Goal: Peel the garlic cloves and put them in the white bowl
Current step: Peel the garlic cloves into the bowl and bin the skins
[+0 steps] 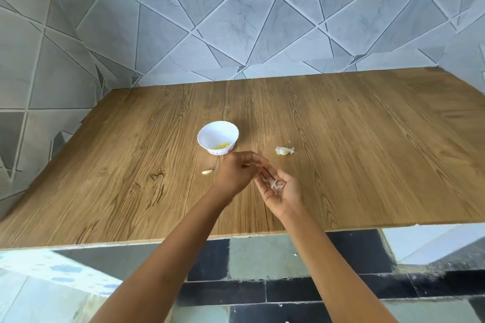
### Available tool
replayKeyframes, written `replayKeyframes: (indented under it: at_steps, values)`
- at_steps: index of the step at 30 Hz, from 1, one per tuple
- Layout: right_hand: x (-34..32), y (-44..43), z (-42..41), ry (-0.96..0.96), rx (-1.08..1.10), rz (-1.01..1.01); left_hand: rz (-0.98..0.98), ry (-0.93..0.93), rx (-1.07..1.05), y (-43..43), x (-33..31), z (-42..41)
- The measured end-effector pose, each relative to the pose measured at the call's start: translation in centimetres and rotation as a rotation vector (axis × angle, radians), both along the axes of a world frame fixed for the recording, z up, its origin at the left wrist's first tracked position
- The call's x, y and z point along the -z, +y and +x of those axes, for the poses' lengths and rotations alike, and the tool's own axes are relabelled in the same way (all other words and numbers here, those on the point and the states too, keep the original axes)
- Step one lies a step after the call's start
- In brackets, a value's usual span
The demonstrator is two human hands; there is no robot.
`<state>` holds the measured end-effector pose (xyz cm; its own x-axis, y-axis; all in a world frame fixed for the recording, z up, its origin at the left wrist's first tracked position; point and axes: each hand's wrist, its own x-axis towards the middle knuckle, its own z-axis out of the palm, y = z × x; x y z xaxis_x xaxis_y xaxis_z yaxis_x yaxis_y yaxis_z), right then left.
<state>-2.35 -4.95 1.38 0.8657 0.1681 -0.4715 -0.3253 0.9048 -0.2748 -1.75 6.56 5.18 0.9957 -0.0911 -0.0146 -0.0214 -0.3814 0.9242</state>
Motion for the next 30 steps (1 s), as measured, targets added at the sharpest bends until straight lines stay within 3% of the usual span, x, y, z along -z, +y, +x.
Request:
replayKeyframes:
  at_steps: [6, 9, 14, 20, 26, 30]
  values:
    - [1.0, 2.5, 0.0, -0.031, -0.157, 0.012, -0.234, 0.060, -0.277, 5.4, 1.0, -3.9]
    - [0.6, 6.8, -1.3, 0.013, -0.518, -0.096, -0.285, 0.024, -0.667, 9.9, 1.7, -8.8]
    - [1.5, 9.4, -2.8, -0.027, -0.602, 0.015, -0.299, 0.086, -0.789, 12.2, 3.0, -12.9]
    - [2.4, 20.1, -9.5, -0.004, -1.054, -0.042, -0.384, 0.016, -1.250, 17.3, 3.9, -24.5]
    - [5.0, 30.0, -15.1, 0.003, -1.221, -0.104, -0.393, 0.088, -1.439, 23.5, 6.3, -32.2]
    - [8.5, 36.8, -18.0, 0.027, -1.216, -0.135, -0.418, 0.149, -1.484, 29.3, 8.7, -35.1]
